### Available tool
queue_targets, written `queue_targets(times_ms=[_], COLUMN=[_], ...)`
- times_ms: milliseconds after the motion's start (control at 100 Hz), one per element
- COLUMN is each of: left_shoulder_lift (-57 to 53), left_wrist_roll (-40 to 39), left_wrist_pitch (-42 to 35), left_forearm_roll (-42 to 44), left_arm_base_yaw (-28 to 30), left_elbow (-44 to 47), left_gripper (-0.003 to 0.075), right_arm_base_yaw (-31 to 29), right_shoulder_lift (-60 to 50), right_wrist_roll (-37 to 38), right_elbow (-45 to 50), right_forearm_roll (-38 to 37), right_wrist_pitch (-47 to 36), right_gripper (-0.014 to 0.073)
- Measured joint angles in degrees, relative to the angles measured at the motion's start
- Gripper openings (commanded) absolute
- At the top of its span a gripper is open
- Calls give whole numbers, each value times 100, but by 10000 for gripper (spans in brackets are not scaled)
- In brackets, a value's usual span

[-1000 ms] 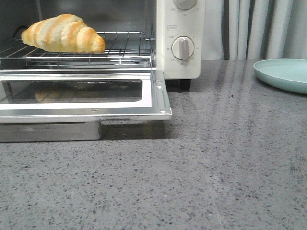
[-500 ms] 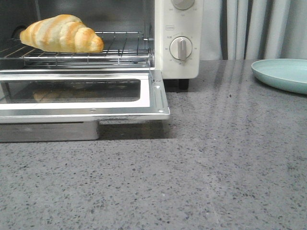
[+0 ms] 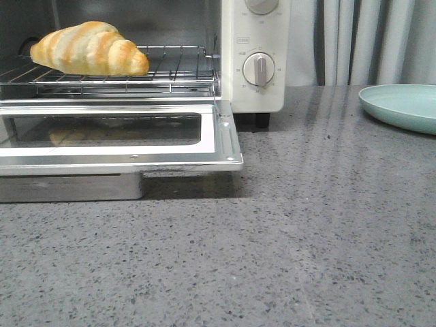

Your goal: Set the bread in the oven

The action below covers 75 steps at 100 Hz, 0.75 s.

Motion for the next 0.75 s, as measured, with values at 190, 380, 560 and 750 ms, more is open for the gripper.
queue_targets(times_ms=[190, 380, 560, 750], left_shoulder_lift=[0, 0, 0, 0], left_wrist_roll=[0, 0, 0, 0], left_wrist_pitch=[0, 0, 0, 10], left_forearm_roll=[0, 0, 0, 0], left_arm_base_yaw=[0, 0, 0, 0], left_elbow=[0, 0, 0, 0], left_gripper=[-21, -21, -21, -21], right_arm_base_yaw=[-26, -26, -26, -26], right_shoulder_lift=[0, 0, 0, 0], right_wrist_roll=[28, 42, 51, 51], right_elbow=[0, 0, 0, 0], right_forearm_roll=[12, 47, 47, 47], right_wrist_pitch=[0, 0, 0, 0], right_gripper=[-49, -49, -49, -49])
